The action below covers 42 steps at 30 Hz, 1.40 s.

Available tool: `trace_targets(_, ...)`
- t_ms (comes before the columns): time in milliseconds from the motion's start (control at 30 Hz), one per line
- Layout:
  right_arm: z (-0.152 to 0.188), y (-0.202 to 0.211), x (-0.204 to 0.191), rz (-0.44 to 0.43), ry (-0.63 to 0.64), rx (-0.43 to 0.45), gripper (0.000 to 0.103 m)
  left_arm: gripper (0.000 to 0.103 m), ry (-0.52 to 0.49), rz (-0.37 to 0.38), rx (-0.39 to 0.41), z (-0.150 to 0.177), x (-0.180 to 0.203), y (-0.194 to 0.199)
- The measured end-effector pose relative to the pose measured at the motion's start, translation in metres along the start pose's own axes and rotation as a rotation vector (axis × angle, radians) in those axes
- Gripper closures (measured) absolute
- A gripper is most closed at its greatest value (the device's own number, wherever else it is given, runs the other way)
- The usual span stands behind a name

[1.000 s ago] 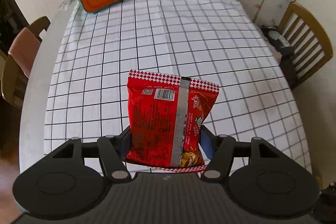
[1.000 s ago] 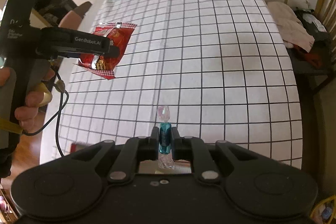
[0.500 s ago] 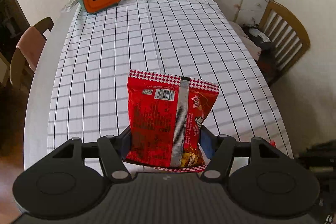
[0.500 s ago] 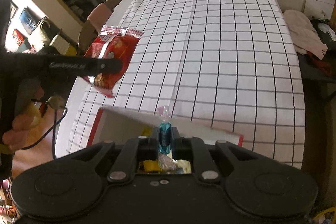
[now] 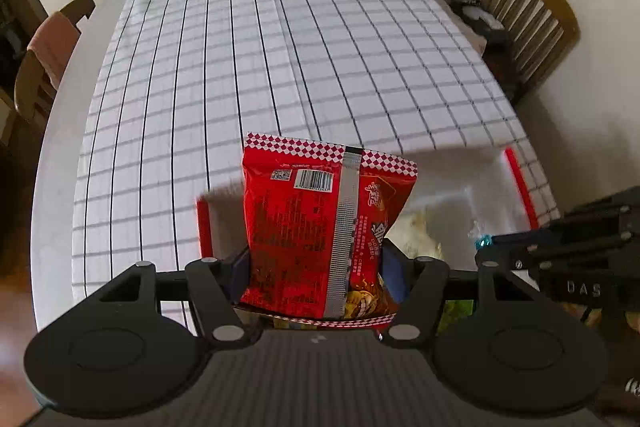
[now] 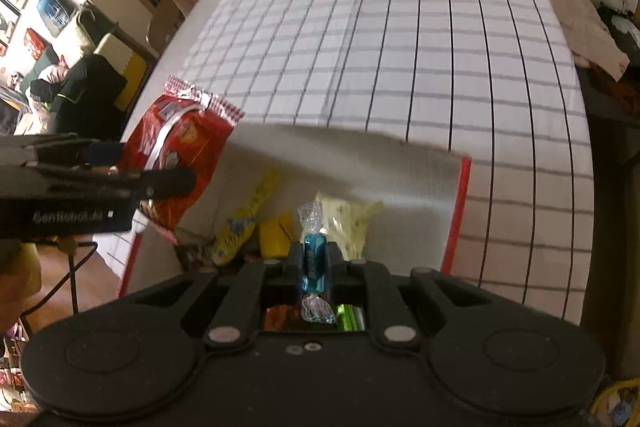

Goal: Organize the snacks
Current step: 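Lift the red packet and blue candy and lower them into the white box, then open both tools and withdraw them up from the box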

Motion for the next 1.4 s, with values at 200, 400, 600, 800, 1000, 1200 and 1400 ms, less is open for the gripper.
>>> trace_targets(200,0.016,-0.019,-0.004,0.026,0.023,-0.033,0.093,0.039,-0.022,-0.016,-0.016,0.029,0.002,-0.015)
trace_targets(400,0.027,-0.031,-0.007,0.038,0.033,-0.052,0.093,0.038,-0.021,-0.025,-0.038,0.049,0.003,-0.026)
trace_targets(600,0.032,-0.038,-0.009,0.039,0.027,-0.062,0.093,0.038,-0.053,-0.031,-0.052,0.057,0.01,-0.031)
trace_targets(800,0.038,-0.038,-0.01,0.028,0.012,-0.072,0.093,0.038,-0.064,-0.042,-0.076,0.061,0.009,-0.031)
trace_targets(1000,0.041,-0.031,-0.013,0.025,0.01,-0.056,0.092,0.038,-0.04,-0.043,-0.071,0.062,0.006,-0.026)
trace_targets(1200,0.04,-0.022,-0.015,0.029,0.021,-0.024,0.087,0.033,-0.011,-0.049,-0.044,0.061,0.006,-0.018)
trace_targets(1400,0.038,-0.011,-0.016,0.021,0.013,0.02,0.083,0.028,-0.005,-0.04,-0.001,0.063,0.01,-0.007)
Point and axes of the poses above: each gripper's, at about its wrist camera, not at the fingertips, and y roughly against the way its jaws point, x to its right, z to its underside, the point moved 8 cm from there along -y, roughly the way its jaws point, and after that the axes turned 13 degrees about y, right-handed, at the moved point
